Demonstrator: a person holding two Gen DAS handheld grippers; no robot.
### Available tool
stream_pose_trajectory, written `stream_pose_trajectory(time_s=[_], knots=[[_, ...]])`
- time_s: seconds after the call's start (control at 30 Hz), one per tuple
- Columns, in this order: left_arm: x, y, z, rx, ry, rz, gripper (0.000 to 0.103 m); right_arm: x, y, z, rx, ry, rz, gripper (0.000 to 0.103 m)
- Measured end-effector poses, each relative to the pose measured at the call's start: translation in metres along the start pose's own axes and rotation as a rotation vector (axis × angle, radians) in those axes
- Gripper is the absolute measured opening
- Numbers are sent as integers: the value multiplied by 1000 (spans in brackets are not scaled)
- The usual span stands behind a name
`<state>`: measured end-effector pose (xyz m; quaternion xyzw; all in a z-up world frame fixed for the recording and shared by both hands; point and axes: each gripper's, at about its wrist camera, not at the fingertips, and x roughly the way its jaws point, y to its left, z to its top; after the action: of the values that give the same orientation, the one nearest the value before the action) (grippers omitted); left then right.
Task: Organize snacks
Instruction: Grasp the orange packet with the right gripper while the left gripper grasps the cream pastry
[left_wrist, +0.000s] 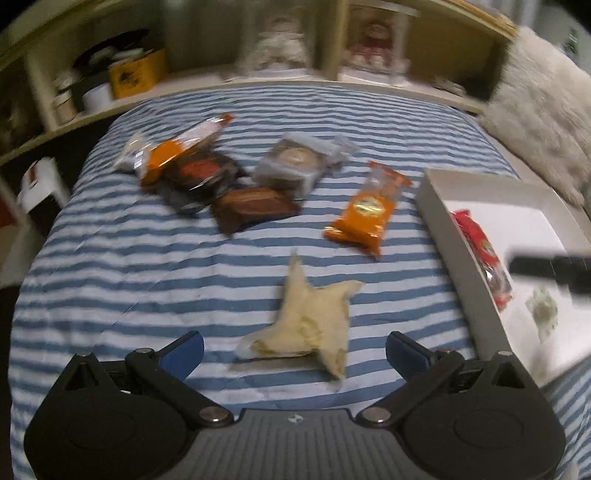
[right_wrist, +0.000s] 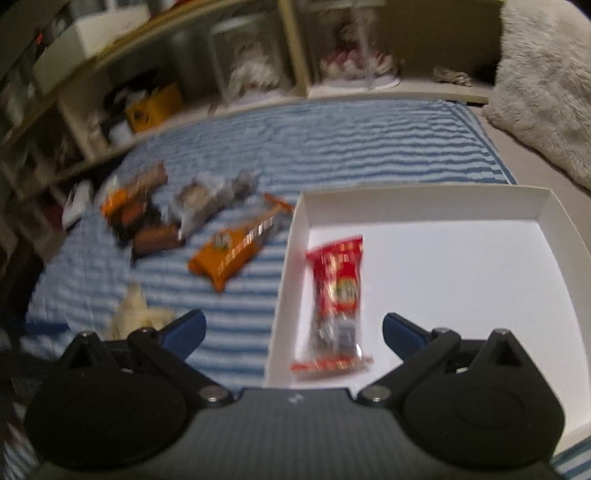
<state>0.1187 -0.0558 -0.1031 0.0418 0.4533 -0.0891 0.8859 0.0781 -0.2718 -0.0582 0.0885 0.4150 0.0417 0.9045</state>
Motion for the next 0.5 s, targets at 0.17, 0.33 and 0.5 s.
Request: stream_pose_trajectory(time_s=[0.17,0.33,0.5], knots=[[8,-16,4,125,-45,-42,103,9,10,26,61,-83,-29,103],[19,-21,3,211,-73,-35,103,28,26,46,103,-110,-54,103],[28,-23,6,263,-51,-84,103,52,44,64,73,-80,3,103]])
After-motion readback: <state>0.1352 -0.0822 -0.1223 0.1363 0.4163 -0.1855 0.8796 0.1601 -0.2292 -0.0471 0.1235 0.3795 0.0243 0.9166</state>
